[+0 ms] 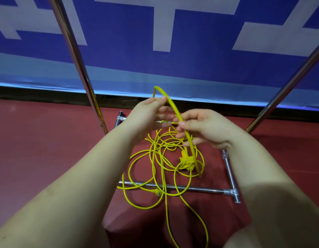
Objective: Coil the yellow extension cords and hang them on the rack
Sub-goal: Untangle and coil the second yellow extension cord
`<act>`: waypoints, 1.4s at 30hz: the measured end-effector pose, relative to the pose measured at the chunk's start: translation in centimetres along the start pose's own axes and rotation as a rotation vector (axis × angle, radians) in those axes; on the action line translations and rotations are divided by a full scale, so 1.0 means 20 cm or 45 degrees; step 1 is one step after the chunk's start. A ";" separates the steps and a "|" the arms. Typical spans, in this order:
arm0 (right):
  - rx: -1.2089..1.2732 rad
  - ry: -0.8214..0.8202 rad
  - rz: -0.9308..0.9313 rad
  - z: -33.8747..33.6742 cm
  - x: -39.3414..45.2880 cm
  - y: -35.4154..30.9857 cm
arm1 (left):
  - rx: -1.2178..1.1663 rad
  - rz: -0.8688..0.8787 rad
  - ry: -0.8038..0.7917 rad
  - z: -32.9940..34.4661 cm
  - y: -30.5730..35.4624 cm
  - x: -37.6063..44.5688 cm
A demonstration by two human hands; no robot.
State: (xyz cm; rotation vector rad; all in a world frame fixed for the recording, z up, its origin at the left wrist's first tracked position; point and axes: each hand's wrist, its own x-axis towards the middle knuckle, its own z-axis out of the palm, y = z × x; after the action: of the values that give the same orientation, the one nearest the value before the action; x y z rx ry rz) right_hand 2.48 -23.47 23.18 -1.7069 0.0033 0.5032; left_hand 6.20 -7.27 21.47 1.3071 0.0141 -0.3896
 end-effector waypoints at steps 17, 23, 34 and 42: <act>0.105 0.277 -0.043 -0.02 0.04 0.03 | 0.462 0.160 -0.096 0.01 -0.04 0.01; -0.497 -0.148 0.019 0.05 0.04 0.09 | 0.129 0.068 0.052 0.00 -0.01 0.01; 0.340 0.192 -0.158 0.05 0.05 -0.01 | 0.154 -0.077 -0.163 0.00 0.01 -0.02; 1.107 0.542 -0.204 -0.05 0.09 0.00 | 0.570 -0.083 -0.428 0.03 -0.05 -0.06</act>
State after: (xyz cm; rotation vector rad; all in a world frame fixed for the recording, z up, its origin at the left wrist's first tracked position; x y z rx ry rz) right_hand 4.44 -23.93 22.74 -0.9147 0.3418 -0.0157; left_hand 4.69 -7.70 20.98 1.6681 -0.3301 -0.6920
